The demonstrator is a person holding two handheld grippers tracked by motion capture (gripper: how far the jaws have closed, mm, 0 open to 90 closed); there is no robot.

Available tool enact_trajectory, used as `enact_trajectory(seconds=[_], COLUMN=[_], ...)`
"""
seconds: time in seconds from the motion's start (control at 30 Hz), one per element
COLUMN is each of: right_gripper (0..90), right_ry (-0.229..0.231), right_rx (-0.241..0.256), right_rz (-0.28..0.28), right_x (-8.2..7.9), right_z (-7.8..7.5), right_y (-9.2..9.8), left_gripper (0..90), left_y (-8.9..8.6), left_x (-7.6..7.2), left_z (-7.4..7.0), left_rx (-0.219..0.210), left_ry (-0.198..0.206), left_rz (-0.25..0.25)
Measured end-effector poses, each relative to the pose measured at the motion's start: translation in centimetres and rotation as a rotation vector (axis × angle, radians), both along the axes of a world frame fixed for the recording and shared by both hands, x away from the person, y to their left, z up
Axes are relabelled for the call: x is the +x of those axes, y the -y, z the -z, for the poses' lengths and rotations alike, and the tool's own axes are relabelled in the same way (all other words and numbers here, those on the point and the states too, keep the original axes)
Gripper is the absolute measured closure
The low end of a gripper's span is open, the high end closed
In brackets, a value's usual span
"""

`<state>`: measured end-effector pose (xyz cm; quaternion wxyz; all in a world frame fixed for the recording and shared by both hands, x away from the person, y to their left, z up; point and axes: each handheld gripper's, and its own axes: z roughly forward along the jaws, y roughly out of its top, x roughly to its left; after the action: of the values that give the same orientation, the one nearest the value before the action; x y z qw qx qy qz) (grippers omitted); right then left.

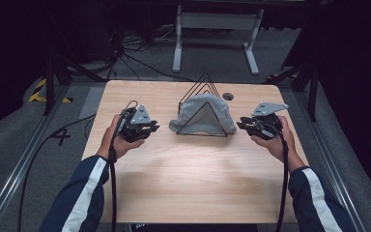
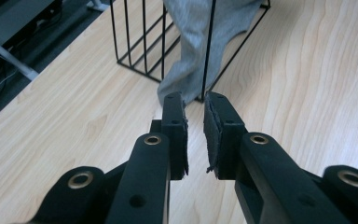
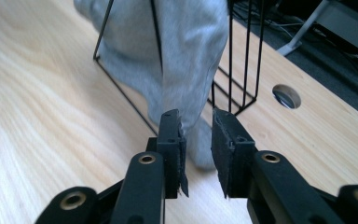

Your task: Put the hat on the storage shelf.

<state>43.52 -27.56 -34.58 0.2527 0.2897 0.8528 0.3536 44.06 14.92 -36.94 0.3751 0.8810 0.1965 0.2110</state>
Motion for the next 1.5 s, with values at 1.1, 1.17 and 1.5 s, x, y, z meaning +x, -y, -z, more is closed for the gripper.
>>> enact_trajectory(seconds=[1.1,1.17,1.5], right_gripper=[55.2,52.9,43.4], right_ry=[-0.027,-0.030,-0.072], right_rx=[-0.034,-0.035,0.017], right_rz=[-0.008,-0.003,0.013], right_x=[-5.1,-5.4,-6.9], right_z=[3.8,4.1,5.9], right_y=[4.1,4.4,6.4], left_gripper=[57.6,56.0,38.2], left_y=[-6.4,-6.6,-7.3], left_x=[-5.7,-5.9,-6.9], left_z=[3.8,4.1,6.2], left_rx=[0.123,0.121,0.101], left_ry=[-0.059,-0.070,-0.129], left_rz=[-0.065,-0.059,-0.064])
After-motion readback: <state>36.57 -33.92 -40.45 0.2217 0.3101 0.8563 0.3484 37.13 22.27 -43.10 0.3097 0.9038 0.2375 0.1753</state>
